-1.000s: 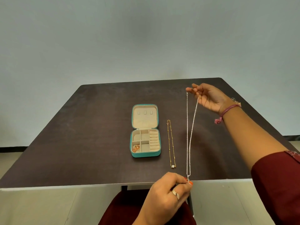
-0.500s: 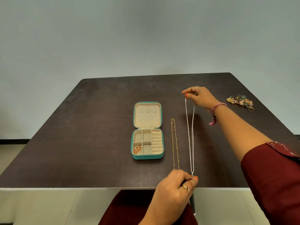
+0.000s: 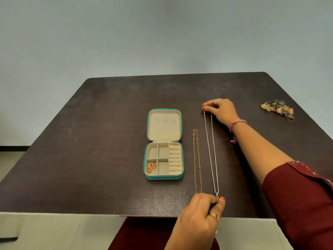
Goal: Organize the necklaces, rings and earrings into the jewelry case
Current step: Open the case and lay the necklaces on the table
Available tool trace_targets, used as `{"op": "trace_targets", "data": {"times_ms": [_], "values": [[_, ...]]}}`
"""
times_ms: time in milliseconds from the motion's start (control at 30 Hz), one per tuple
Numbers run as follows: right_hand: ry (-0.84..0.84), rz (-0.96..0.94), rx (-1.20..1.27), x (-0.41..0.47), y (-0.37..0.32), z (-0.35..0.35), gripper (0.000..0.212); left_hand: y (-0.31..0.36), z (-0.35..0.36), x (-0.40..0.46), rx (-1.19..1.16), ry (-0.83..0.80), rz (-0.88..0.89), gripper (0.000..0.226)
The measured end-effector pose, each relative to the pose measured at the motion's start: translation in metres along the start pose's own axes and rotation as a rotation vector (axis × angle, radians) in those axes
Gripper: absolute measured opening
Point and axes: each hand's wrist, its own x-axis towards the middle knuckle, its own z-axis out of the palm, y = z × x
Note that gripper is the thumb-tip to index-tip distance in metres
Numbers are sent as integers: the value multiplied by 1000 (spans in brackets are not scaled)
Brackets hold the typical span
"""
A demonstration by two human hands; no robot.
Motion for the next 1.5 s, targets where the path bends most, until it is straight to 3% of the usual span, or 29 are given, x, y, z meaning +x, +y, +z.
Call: {"op": "trace_targets", "data": {"times_ms": [367,667,833,867,933,967,1033,1167,1300,1400,1500], "values": [[-48,-16,-137,6,3,2,15,0,2,0,4,41,57,45],[-115,12,-153,3,-3,0,23,4,-4,0,15,-61,13,47],[-115,54,-60,-4,-10,-8,23,-1,-15,-4,140,-266,129,78],[-109,57,-40,-5,-12,-10,23,0,-19,-4,176,-239,220,67],[-88,39,-13,-10,-20,-14,23,-7,-27,-3,222,6,443,27],[-74,25,6,-12,-25,-16,22,-14,-30,-3,244,121,565,19],[-60,2,67,-20,-37,-19,19,-21,-45,3,231,214,624,17],[-140,-60,87,-44,-67,-25,16,-29,-87,13,206,355,459,21],[-350,-144,8,-71,-100,-16,16,-35,-117,25,152,467,249,14],[-522,-228,-86,-90,-125,1,16,-40,-125,35,-12,496,-44,28],[-633,-341,-198,-105,-146,21,13,-44,-128,39,-140,514,-150,32]]}}
